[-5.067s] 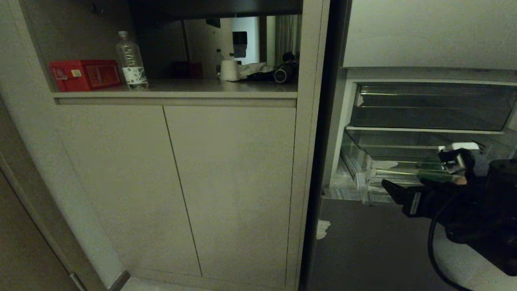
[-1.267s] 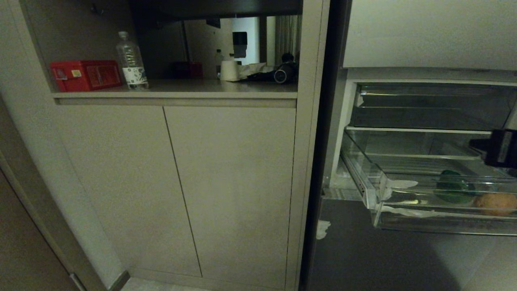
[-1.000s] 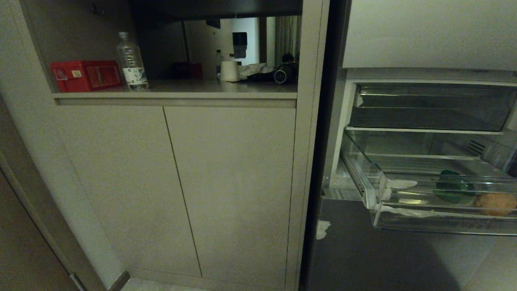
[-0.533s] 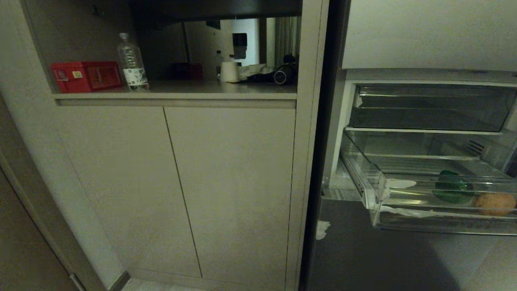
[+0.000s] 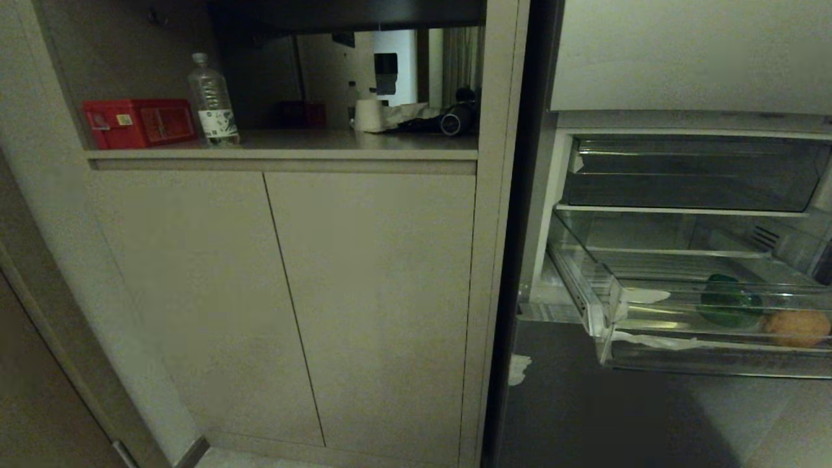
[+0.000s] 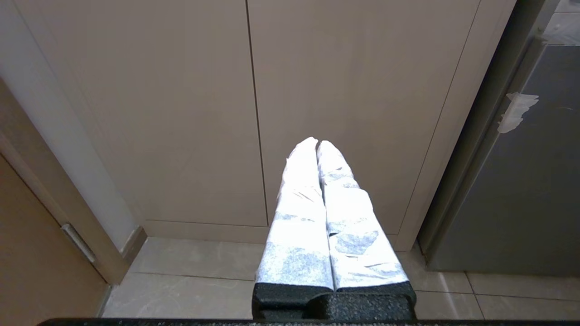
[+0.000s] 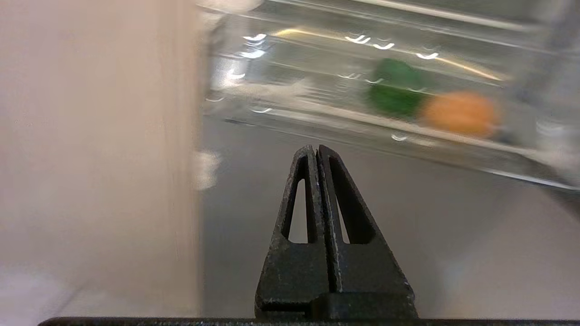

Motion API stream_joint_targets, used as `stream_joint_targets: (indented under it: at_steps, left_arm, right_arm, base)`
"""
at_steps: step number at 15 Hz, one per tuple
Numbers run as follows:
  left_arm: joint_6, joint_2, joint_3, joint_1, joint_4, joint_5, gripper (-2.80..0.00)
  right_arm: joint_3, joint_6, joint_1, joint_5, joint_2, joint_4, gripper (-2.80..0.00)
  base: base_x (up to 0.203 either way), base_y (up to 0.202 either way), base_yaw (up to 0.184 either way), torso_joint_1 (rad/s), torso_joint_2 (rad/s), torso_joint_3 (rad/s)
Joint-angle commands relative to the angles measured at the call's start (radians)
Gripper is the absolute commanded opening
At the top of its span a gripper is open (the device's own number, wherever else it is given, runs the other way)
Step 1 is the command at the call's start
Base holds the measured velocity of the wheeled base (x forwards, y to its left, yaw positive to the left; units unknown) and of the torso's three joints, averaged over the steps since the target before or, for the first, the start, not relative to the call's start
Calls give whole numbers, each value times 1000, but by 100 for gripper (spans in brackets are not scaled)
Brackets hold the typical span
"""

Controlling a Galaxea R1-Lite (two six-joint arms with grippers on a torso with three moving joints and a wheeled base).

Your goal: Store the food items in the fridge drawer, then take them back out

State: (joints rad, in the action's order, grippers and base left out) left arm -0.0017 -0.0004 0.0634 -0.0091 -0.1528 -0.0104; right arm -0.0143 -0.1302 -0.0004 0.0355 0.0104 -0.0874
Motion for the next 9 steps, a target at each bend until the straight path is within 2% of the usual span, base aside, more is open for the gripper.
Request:
stream_joint_targets:
  at_steps: [1,5,9]
  left_arm:
    - [0,0,-1,0,-1,0,-280]
    - [0,0,-1,0,-2,0,-280]
    - [0,0,-1,0,-2,0,-280]
  right_arm:
    - [45,31,-1,12,-12,9,-280]
    - [46,45,0,-8,-12,9,-280]
    - [45,98,0,-13,-12,5,-280]
  base:
    - [0,0,0,0,0,0]
    - [0,0,0,0,0,0]
    - [0,0,0,0,0,0]
